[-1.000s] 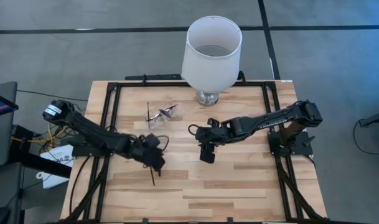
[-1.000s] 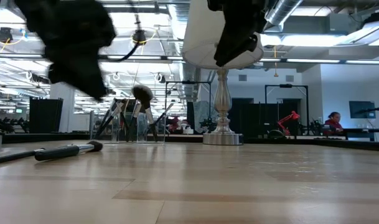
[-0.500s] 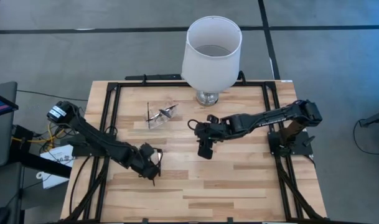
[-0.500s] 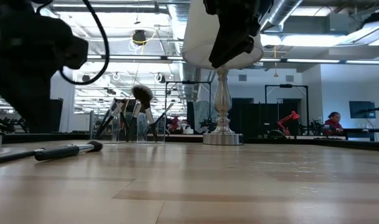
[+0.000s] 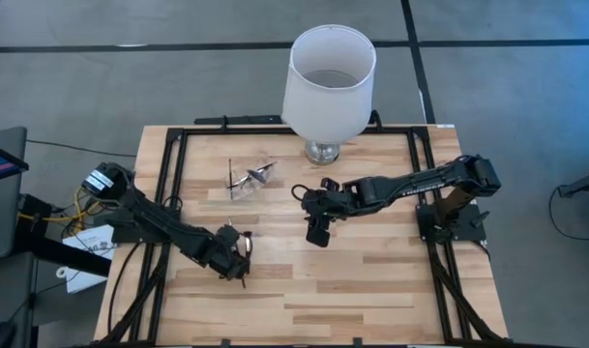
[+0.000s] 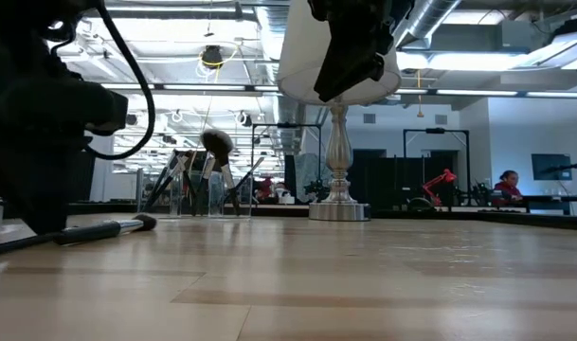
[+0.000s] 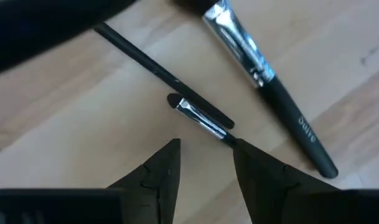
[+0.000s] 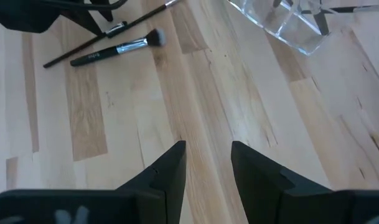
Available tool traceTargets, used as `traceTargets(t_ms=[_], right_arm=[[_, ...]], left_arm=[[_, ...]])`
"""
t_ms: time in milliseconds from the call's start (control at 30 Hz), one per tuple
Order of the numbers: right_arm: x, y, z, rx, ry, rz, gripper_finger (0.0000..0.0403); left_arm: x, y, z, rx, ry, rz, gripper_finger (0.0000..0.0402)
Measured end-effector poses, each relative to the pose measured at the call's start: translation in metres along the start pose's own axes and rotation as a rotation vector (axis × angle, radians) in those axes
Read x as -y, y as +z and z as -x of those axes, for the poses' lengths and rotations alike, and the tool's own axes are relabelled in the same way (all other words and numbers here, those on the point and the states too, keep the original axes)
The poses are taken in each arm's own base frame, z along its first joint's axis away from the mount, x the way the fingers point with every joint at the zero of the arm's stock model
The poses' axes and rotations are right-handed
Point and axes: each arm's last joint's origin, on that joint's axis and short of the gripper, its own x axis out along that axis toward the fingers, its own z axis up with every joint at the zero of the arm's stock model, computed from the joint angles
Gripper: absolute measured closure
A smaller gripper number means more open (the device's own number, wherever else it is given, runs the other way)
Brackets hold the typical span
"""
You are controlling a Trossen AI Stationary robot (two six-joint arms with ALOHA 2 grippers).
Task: Put items in baskets/containers
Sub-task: Put the black eyeshadow brush into the transparent organizer
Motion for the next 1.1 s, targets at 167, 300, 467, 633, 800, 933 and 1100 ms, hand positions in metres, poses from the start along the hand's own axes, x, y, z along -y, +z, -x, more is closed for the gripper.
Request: traceTargets(t_ms=[167,300,467,633,800,933,1100], right_arm=[[0.0,0.0,0.0,0.0,0.0,0.0,0.0284],[0.001,0.0,0.0,0.0,-0.001,-0.002,0.0284],[0.004,0.001,-0.001,0.001,-0.007,-0.009,0.0284],[0.006,0.002,-0.001,0.003,-0.011,-0.016,0.0284],[0.006,0.002,-0.001,0.005,-0.01,-0.015,0.0284],[0.006,0.002,-0.001,0.008,-0.009,-0.013,0.0284],[0.006,0.002,-0.001,0.008,-0.009,-0.008,0.0284]], left_arm=[[-0.001,0.001,0.001,0.016,-0.001,-0.001,0.0269],[-0.004,0.003,0.007,0.016,-0.011,0.003,0.0285],[-0.004,0.007,0.016,0.073,-0.055,0.019,0.0291],[0.001,0.015,0.015,0.123,-0.102,0.061,0.0284],[0.004,0.015,-0.003,0.112,-0.117,0.067,0.0277],[0.004,0.014,-0.007,0.113,-0.103,0.064,0.0277],[0.004,0.016,-0.008,0.12,-0.1,0.069,0.0281]])
